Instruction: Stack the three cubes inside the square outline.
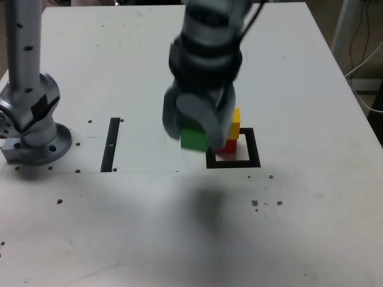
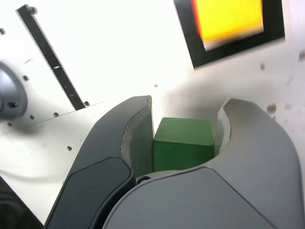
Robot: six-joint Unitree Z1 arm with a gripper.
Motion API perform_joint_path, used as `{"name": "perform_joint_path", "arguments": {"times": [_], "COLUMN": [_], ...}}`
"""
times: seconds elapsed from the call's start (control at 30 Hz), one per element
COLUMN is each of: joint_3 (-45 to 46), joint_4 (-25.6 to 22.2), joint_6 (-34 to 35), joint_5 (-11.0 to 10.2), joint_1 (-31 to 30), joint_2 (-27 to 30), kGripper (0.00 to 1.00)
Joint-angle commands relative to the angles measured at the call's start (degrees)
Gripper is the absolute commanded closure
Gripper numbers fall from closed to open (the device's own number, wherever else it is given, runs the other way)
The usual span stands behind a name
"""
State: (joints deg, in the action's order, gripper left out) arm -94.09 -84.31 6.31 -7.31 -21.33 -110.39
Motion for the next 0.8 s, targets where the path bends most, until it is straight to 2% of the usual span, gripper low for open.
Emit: {"name": "perform_joint_path", "arguments": {"times": [0.0, 0.33, 0.77], "joint_3": [-0.6, -4.7, -7.6], "joint_4": [-0.9, -1.8, -1.5], "joint_6": [1.2, 3.2, 2.3], "joint_5": [0.1, -0.4, -0.8], "joint_1": [1.3, 8.0, 12.0], "joint_2": [1.0, -0.4, -4.4], "kGripper": [0.66, 0.66, 0.66]}}
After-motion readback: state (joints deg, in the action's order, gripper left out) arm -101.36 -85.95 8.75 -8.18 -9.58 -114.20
